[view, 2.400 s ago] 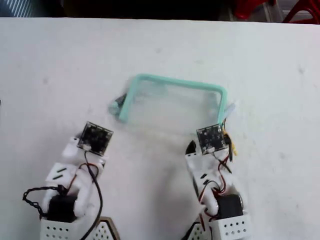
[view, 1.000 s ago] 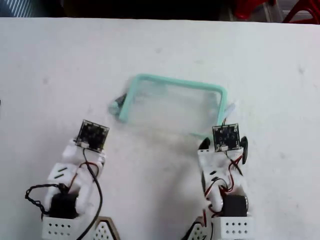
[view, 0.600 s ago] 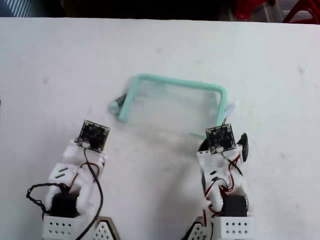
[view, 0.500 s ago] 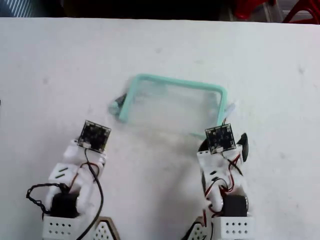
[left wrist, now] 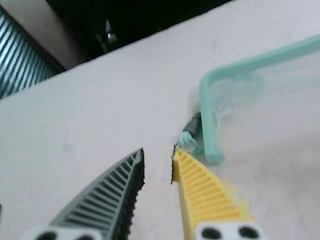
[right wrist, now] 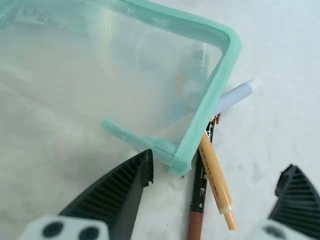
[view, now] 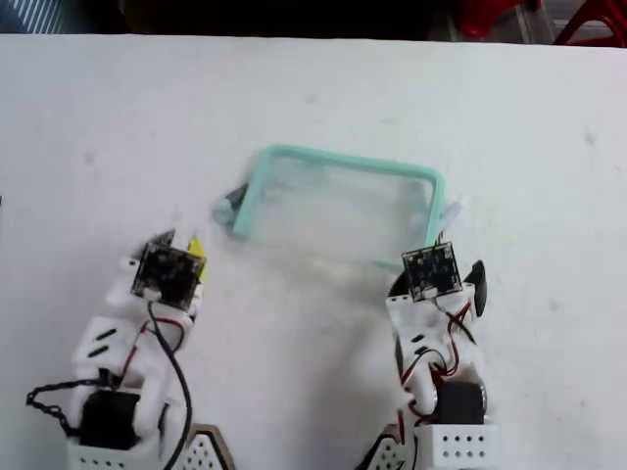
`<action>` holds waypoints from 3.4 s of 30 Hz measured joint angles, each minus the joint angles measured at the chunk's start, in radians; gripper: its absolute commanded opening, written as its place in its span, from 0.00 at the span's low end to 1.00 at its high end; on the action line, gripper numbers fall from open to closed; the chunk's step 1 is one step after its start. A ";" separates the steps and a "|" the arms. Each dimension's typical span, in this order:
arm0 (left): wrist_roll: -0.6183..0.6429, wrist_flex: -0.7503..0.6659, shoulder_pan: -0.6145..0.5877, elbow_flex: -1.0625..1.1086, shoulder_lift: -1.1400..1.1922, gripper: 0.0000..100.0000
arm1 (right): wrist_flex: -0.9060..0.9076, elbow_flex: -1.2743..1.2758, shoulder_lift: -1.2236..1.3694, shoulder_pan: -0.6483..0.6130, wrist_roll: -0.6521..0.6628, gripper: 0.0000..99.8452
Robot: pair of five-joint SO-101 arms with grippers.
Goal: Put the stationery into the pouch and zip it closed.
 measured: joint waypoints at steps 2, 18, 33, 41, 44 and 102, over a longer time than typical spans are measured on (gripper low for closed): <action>-0.025 0.000 0.017 -0.063 -0.003 0.12 | 0.002 0.000 0.000 0.000 0.000 0.38; -0.057 0.000 0.057 -0.311 0.292 0.12 | 0.002 0.000 0.000 0.000 0.003 0.38; 0.249 0.023 -0.129 -0.629 1.053 0.17 | 0.003 0.000 0.000 0.000 0.003 0.38; 0.321 0.192 -0.124 -0.802 1.154 0.17 | 0.003 0.000 0.000 0.000 0.003 0.38; 0.324 0.324 -0.094 -0.971 1.188 0.17 | 0.003 0.000 0.000 0.000 0.009 0.38; 0.374 -0.195 -0.232 -0.169 0.895 0.16 | 0.532 -1.307 1.158 -0.540 0.009 0.27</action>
